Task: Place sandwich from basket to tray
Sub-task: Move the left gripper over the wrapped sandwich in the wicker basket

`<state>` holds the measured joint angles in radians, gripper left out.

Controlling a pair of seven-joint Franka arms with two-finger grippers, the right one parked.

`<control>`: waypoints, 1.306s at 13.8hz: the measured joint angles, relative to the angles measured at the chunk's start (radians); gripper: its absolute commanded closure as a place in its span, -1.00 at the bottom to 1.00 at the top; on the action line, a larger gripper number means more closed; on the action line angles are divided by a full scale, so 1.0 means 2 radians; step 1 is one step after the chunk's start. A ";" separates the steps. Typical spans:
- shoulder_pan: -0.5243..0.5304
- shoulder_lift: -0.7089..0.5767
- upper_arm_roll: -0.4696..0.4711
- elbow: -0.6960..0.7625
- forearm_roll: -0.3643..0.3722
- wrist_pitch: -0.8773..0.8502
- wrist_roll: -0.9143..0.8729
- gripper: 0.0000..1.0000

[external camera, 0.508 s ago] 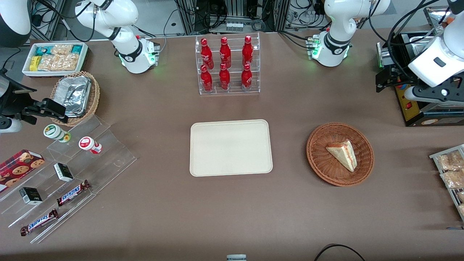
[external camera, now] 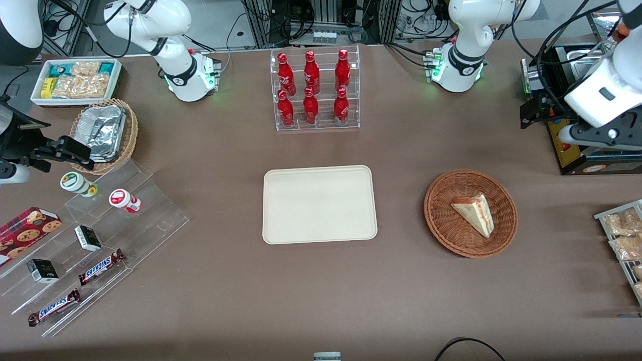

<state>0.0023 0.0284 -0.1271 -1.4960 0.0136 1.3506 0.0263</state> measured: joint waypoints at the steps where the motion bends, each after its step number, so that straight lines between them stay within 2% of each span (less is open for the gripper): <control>1: 0.000 0.003 0.000 -0.010 0.000 0.007 0.000 -1.00; 11: 0.008 0.018 0.001 -0.198 0.000 0.226 0.000 -1.00; 18: 0.010 0.069 0.005 -0.226 0.000 0.303 0.000 -1.00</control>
<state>0.0232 0.1656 -0.1163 -1.9485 0.0142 1.9561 0.0266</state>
